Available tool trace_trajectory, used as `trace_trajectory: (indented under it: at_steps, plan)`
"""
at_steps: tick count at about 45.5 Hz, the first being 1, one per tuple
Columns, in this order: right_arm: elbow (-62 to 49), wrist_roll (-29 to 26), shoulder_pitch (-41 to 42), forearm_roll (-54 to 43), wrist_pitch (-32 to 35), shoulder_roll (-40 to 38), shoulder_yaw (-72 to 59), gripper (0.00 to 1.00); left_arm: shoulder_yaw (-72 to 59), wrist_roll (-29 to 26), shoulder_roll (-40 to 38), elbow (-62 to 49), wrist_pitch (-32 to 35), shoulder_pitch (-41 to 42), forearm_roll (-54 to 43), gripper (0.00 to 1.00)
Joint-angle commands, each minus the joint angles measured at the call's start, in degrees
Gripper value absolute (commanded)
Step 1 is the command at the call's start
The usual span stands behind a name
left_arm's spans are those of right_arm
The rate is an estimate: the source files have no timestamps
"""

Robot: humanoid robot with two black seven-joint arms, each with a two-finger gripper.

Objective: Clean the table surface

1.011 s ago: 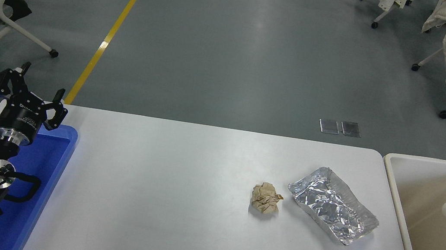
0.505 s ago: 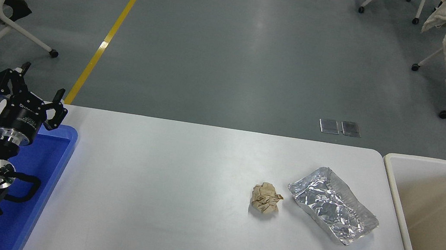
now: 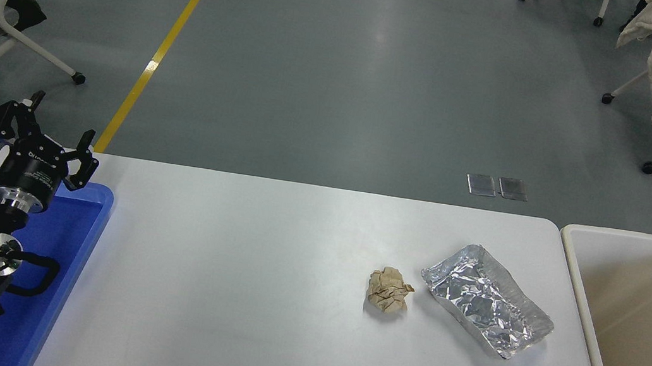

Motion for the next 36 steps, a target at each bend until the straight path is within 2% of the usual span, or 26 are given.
trace_trajectory:
  at_steps: [1, 9, 14, 27, 36]
  plan:
    - [11.09, 0.14, 0.76, 3.40, 0.38, -7.71, 2.37, 1.00, -0.04, 0.00, 0.00, 0.01, -0.02, 0.00, 0.00, 1.00]
    - [28.94, 0.32, 0.41, 3.67, 0.47, -18.00, 12.03, 1.00, 0.04, 0.00, 0.00, 0.01, -0.02, 0.00, 0.00, 1.00]
    - [36.42, 0.32, -1.17, 3.67, 0.65, -21.17, 20.29, 1.00, 0.04, 0.00, 0.00, 0.01, -0.02, 0.00, 0.00, 1.00]
    - [48.73, 0.85, -11.89, 2.96, 1.96, -22.40, 41.39, 1.00, 0.04, 0.00, 0.00, 0.01, -0.02, 0.00, 0.00, 1.00]
    - [57.60, 0.85, -18.31, 2.44, 5.66, -18.02, 56.85, 1.00, -0.04, 0.00, 0.00, 0.01, -0.02, 0.00, 0.00, 1.00]
